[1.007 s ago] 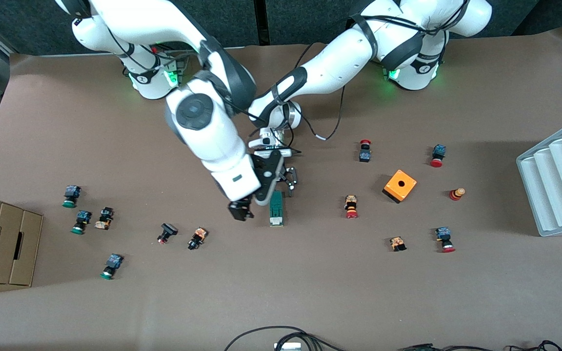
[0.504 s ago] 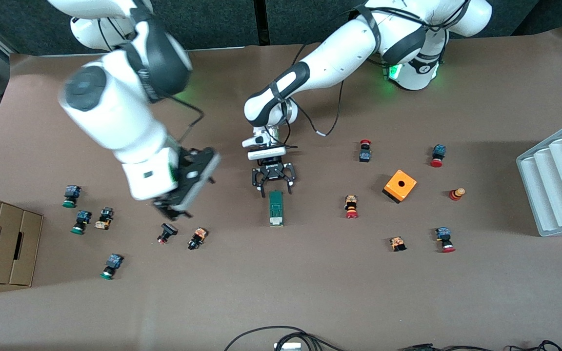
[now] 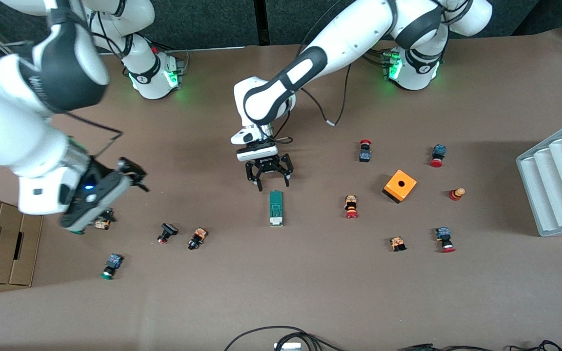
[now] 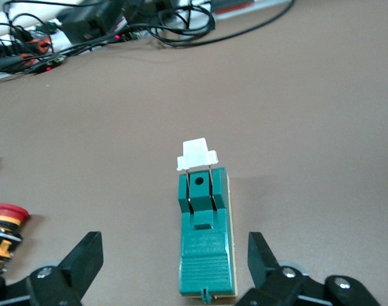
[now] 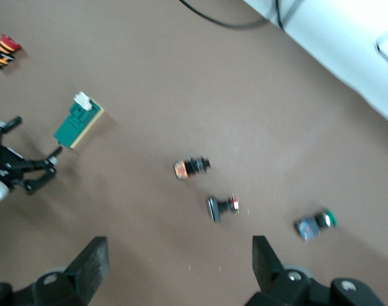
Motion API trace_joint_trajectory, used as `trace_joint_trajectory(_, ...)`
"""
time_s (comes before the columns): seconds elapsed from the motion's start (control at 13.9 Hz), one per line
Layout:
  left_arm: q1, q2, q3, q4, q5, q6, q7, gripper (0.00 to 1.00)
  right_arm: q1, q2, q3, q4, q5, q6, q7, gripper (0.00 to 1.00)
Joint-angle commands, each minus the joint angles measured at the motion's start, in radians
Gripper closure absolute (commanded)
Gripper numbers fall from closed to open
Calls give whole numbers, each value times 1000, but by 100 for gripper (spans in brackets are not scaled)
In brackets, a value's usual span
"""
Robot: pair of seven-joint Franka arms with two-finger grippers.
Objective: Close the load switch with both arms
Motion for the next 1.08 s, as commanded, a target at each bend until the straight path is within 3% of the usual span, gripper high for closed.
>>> trace_joint_trajectory(0.0, 41, -81, -12, -25, -163, 28, 245, 0, -75, -25, 2, -18, 16, -96, 122, 0)
trace_joint_trajectory(0.14, 61, -119, -12, -25, -262, 28, 388, 0, -89, -32, -35, -18, -13, -162, 230, 0)
trace_joint_trajectory(0.43, 101, -215, -9, -25, -512, 11, 773, 0, -211, -59, -34, -53, -50, -184, 259, 0)
trace_joint_trajectory(0.58, 154, -263, -11, -25, -603, -23, 948, 0, -240, -59, -35, -53, -111, -176, 259, 0)
trace_joint_trajectory(0.72, 170, -323, -5, -23, -677, -63, 1068, 0, -250, -59, -37, -50, -177, -174, 264, 0)
trace_joint_trajectory(1.01, 291, -445, -6, -23, -901, -176, 1256, 0, -253, -55, -38, -42, -182, -185, 314, 0)
